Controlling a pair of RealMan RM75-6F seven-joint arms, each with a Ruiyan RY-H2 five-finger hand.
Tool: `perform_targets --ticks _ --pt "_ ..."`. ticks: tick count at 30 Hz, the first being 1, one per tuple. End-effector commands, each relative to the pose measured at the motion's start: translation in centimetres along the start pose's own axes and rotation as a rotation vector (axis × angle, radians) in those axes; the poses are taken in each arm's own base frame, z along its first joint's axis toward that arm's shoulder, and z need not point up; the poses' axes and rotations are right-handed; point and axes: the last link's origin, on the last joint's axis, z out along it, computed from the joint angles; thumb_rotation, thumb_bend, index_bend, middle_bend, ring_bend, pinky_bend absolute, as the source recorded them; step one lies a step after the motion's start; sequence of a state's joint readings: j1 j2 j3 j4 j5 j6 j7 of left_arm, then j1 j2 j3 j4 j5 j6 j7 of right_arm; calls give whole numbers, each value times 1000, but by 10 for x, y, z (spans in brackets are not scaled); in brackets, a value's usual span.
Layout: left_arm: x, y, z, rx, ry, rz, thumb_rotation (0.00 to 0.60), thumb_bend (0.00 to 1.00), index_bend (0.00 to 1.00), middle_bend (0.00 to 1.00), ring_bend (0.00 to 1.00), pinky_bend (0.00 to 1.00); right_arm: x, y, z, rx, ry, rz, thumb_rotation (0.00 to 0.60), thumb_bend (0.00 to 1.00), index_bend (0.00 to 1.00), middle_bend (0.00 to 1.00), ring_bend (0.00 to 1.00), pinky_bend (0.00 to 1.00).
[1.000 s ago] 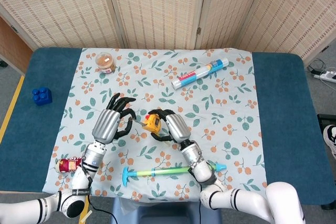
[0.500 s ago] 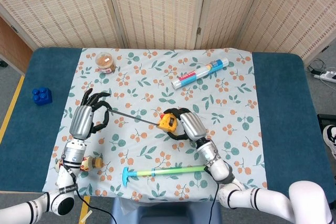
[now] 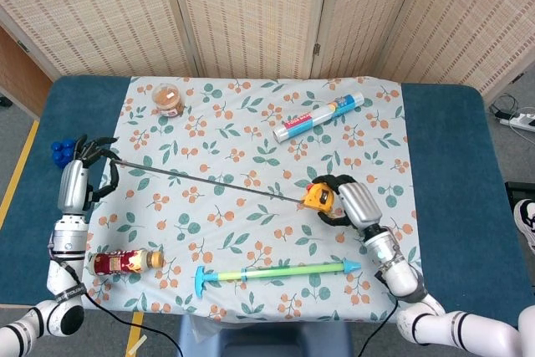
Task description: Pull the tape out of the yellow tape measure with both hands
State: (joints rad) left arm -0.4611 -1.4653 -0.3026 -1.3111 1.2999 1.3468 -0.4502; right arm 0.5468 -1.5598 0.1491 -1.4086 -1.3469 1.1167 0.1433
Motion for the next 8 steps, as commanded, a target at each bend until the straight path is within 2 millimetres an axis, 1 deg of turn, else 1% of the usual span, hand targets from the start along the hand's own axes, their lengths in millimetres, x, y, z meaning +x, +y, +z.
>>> perform_targets --ticks 1,4,8 --pt "6 -10 -1 27 0 -4 600 640 578 304 237 0 7 13 -14 -22 0 -6 600 334 552 495 395 220" --pt "7 -14 -1 39 -8 -20 600 639 577 304 236 0 13 19 -20 -31 4 -12 600 334 552 495 394 219" --pt "5 -14 -1 37 -14 -25 600 639 575 304 236 0 18 20 -22 -29 11 -9 600 334 553 495 395 217"
